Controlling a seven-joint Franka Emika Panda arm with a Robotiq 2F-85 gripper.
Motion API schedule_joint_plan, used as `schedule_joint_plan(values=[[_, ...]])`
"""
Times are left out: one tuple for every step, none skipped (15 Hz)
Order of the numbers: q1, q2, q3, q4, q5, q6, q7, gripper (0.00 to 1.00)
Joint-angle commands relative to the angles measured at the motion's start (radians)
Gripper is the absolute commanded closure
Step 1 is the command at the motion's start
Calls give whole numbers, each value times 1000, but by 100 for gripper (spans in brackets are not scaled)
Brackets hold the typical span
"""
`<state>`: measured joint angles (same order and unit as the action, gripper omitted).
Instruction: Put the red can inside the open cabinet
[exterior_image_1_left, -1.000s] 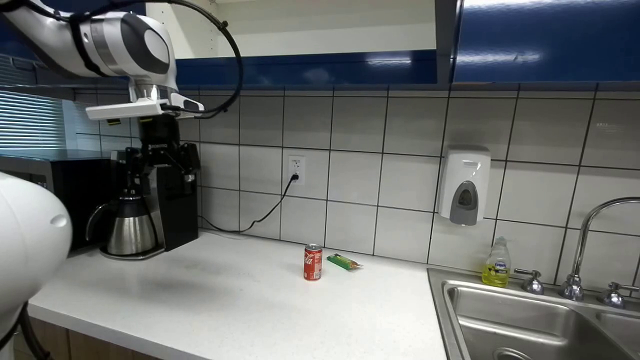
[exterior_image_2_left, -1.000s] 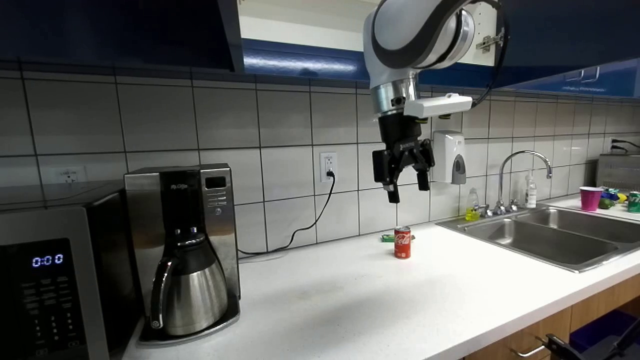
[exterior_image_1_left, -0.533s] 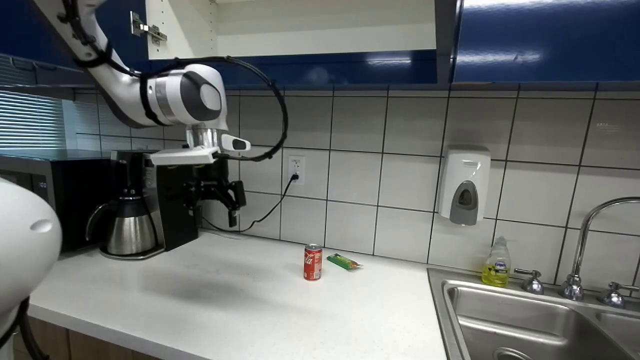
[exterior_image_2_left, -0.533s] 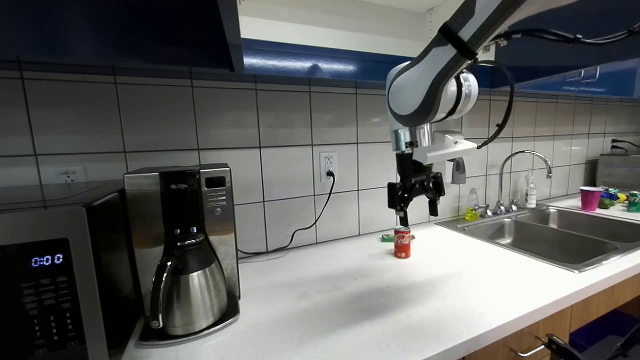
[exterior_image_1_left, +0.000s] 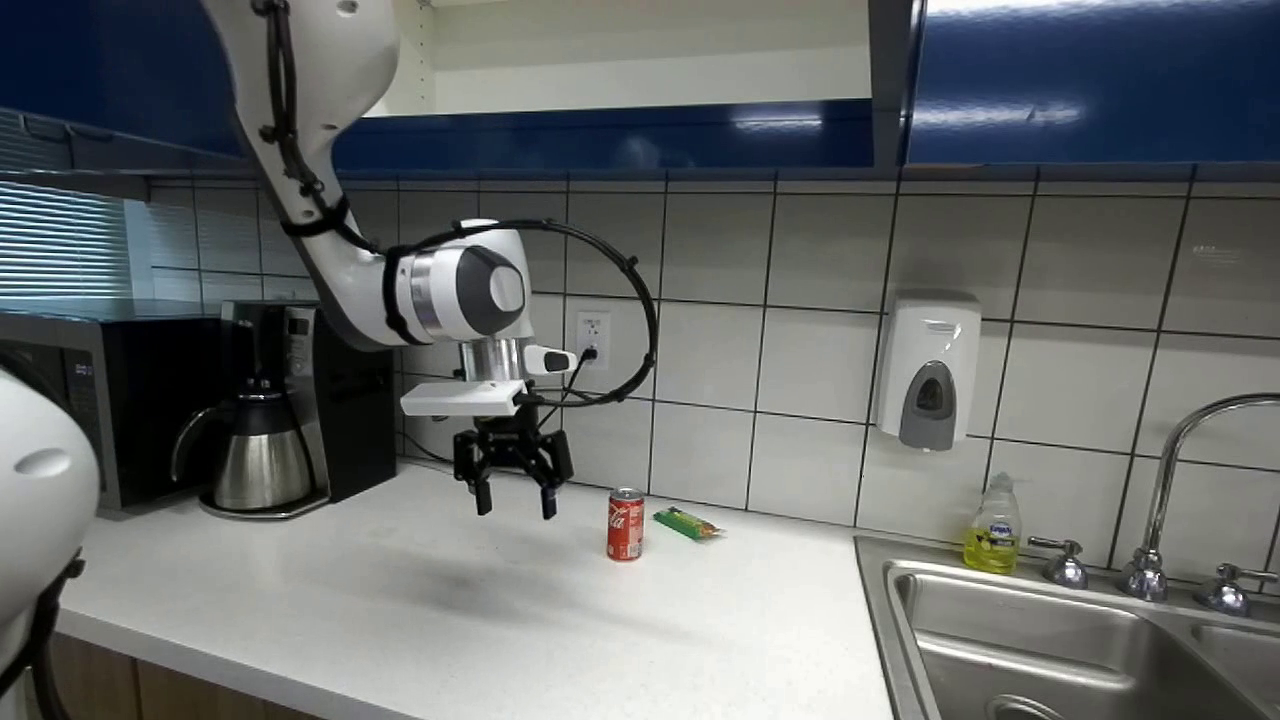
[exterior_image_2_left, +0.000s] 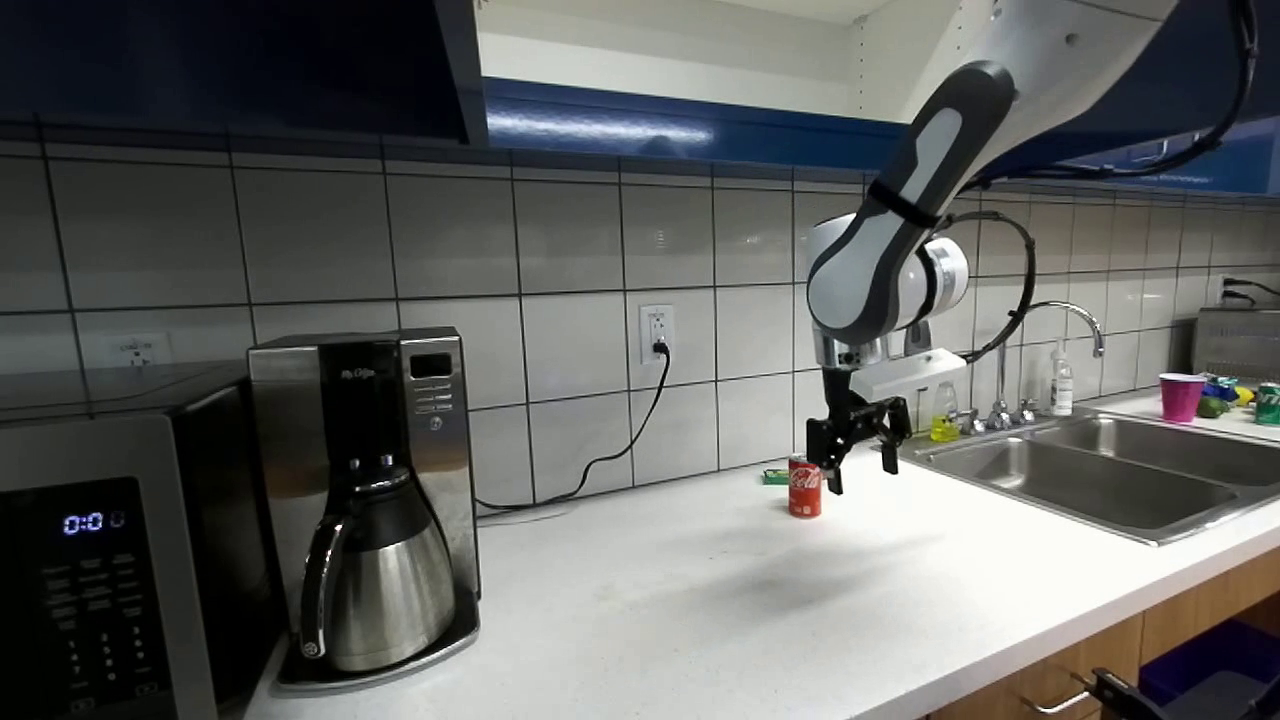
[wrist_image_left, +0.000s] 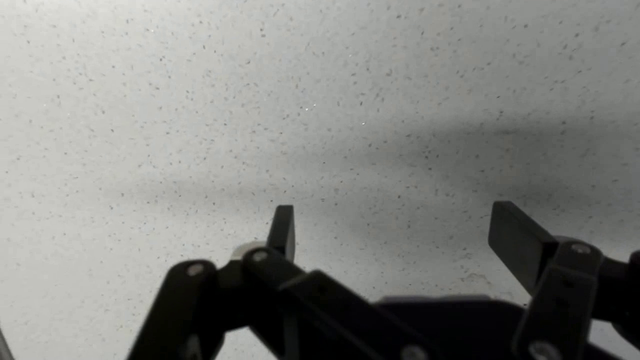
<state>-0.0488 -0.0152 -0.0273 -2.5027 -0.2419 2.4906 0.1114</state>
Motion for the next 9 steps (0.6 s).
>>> schedule_joint_plan(values=[[-12,115,-28,74,-88,69,86,0],[-8,141,-39,90,-100,87,102,0],[-3,169,-51,108,-109,104,118,0],[2,192,-60,123,-113,122,128,0],[8,216,-71,139,-118,141,144,0],[13,242,-81,157,-118,164,157,0],[20,263,-93,172,-119,190,170,0],[28,286,-104,189,-118,212,184,0],[38,308,-117,206,-117,234,196,0]])
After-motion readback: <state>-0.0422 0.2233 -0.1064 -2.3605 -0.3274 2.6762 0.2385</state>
